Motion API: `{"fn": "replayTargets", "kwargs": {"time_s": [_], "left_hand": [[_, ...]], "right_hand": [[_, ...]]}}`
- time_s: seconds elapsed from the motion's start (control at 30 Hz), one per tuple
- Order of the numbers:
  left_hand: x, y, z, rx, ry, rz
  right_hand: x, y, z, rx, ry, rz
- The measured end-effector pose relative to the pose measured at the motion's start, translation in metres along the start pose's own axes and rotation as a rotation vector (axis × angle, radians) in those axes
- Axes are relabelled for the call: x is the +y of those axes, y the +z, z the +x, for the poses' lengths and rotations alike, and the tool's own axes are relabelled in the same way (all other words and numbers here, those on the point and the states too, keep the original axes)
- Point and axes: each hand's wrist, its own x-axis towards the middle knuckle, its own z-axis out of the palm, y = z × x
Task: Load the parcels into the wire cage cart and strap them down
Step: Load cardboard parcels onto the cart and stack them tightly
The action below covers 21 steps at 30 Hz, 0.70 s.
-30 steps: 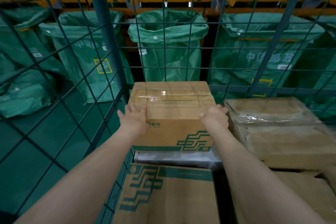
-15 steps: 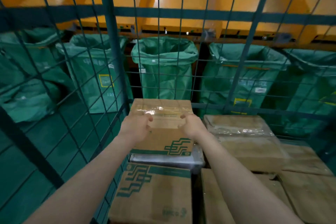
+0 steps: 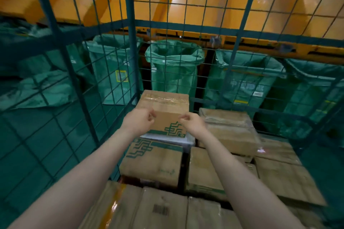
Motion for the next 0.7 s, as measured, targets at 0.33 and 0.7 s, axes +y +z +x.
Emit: {"fn": "replayTargets", "kwargs": {"time_s": [0.33, 0.7], "left_hand": [[0.019, -0.016, -0.108, 0.054, -0.06, -0.313], [0.001, -0.014, -0.202, -0.063, -0.02, -0.661]], "right_hand": [[-0.009, 0.012, -0.1, 0.002, -0.018, 0.13], [-0.005, 0.058, -0.229, 0.135, 0.193, 0.404]]}}
